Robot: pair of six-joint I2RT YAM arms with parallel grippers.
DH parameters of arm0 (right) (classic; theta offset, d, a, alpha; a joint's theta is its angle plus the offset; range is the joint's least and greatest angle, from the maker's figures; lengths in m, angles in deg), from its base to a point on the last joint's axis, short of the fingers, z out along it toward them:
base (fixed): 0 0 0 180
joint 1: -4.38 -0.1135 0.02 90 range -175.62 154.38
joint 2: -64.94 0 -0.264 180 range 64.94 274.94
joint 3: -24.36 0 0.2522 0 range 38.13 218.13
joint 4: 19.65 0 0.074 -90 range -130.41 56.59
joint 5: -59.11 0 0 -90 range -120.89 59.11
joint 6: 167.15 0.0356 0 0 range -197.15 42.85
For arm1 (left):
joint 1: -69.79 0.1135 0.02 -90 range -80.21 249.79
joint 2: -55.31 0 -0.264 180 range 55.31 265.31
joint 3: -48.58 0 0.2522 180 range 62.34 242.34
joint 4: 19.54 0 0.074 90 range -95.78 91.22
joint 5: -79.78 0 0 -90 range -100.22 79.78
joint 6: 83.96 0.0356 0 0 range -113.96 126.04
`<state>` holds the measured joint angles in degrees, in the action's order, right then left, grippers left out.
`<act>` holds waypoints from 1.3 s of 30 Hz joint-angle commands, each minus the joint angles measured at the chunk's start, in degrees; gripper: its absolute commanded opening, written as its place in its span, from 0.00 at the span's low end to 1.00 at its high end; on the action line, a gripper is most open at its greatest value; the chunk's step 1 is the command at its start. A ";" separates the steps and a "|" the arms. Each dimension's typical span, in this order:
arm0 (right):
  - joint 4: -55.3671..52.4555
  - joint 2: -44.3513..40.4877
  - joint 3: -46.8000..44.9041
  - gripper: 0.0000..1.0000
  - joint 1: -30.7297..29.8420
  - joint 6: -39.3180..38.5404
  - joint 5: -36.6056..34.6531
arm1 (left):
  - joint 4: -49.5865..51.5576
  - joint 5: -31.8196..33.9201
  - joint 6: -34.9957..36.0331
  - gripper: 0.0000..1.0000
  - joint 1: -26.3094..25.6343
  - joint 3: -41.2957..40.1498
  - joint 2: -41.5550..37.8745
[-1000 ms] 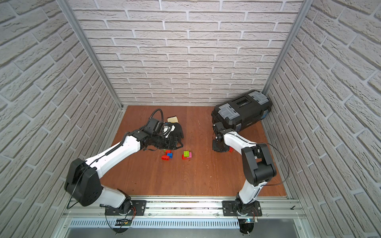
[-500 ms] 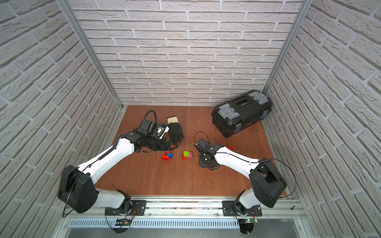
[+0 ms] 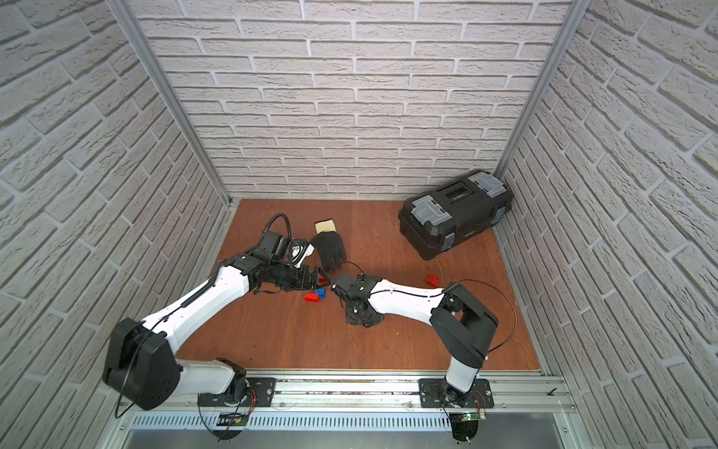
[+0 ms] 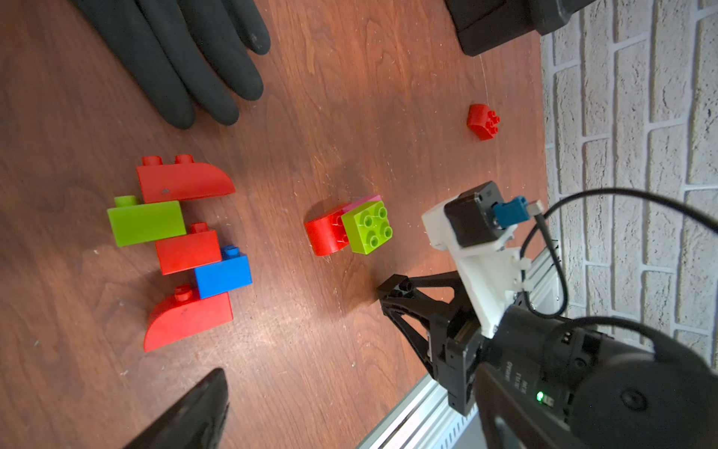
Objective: Assemble the letter s with lego
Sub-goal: Place the lego brick at the center of the board, then pick up the lego brick from the center of the board.
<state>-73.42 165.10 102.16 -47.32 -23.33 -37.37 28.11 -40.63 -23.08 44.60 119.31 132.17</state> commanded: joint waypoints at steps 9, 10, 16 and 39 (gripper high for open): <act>-0.07 4.14 3.47 0.37 -1.56 2.25 -1.29 | -0.75 -1.76 1.60 0.98 1.15 -1.31 -1.81; -0.09 4.24 3.54 0.38 -1.56 2.34 -1.41 | -0.75 -1.77 1.61 0.98 1.13 -1.42 -1.85; 0.43 4.22 3.54 0.50 -1.65 2.70 -0.80 | -0.75 -2.13 1.85 0.98 1.28 -1.55 -1.54; -7.11 -18.70 -2.84 0.72 22.64 -38.17 2.81 | -3.42 1.93 -1.37 0.98 -6.08 3.04 0.93</act>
<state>-79.87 149.06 100.12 -27.89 -49.58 -36.82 27.19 -39.84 -23.56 39.57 120.43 131.97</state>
